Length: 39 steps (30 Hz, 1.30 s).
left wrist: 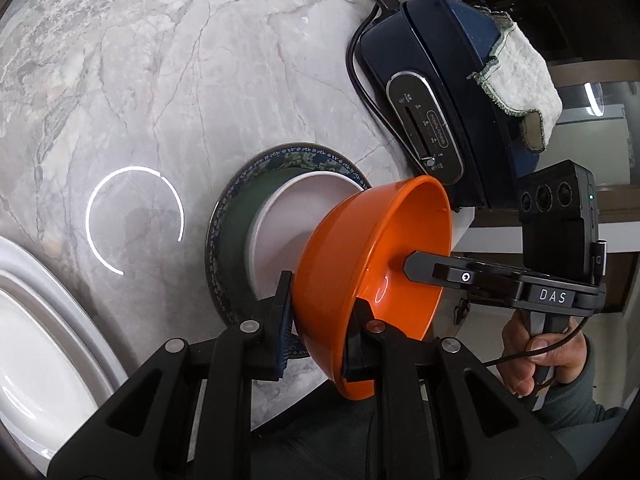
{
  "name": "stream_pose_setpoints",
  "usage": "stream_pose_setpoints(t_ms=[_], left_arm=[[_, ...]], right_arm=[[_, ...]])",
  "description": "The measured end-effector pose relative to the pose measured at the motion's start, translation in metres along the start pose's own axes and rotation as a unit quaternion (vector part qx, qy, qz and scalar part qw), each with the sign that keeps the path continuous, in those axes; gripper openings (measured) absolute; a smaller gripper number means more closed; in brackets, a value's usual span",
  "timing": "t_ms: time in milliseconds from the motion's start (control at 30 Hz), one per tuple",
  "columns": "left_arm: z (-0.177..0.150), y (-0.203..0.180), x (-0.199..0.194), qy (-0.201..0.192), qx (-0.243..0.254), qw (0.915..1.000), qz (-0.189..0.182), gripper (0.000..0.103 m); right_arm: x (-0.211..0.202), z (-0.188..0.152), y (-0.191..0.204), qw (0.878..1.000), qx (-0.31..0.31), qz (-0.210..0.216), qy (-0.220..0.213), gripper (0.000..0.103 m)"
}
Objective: Organize plates and bowls
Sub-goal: 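Carry the orange bowl with both grippers and lower it into the white bowl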
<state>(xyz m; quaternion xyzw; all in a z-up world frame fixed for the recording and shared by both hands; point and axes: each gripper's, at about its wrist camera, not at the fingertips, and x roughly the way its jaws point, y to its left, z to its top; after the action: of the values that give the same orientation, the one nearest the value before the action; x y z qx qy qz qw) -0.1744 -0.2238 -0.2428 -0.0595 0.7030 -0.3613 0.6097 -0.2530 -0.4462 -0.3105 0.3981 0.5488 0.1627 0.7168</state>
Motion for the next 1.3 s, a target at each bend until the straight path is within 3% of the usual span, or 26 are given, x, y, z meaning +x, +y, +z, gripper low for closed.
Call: stream_pose_setpoints(t_ms=[333, 667, 733, 867, 1300], left_arm=[[0.003, 0.004, 0.024, 0.002, -0.018, 0.9997, 0.018, 0.016], [0.008, 0.007, 0.021, -0.014, -0.033, 0.9990, 0.028, 0.022], [0.008, 0.005, 0.020, -0.016, -0.031, 0.9991, 0.023, 0.030], [0.006, -0.007, 0.015, -0.022, -0.013, 0.9996, 0.013, 0.061], [0.004, -0.010, -0.007, -0.035, -0.008, 0.9992, 0.019, 0.081]], right_arm=[[0.011, -0.002, -0.022, 1.000, 0.013, -0.006, 0.007, 0.016], [0.019, 0.007, -0.016, 0.999, -0.005, -0.036, 0.021, 0.011], [0.020, 0.008, -0.012, 0.998, -0.013, -0.049, 0.024, 0.010], [0.025, 0.011, -0.003, 0.996, -0.031, -0.076, 0.028, 0.008], [0.036, 0.007, 0.024, 0.980, -0.100, -0.168, 0.025, 0.008]])
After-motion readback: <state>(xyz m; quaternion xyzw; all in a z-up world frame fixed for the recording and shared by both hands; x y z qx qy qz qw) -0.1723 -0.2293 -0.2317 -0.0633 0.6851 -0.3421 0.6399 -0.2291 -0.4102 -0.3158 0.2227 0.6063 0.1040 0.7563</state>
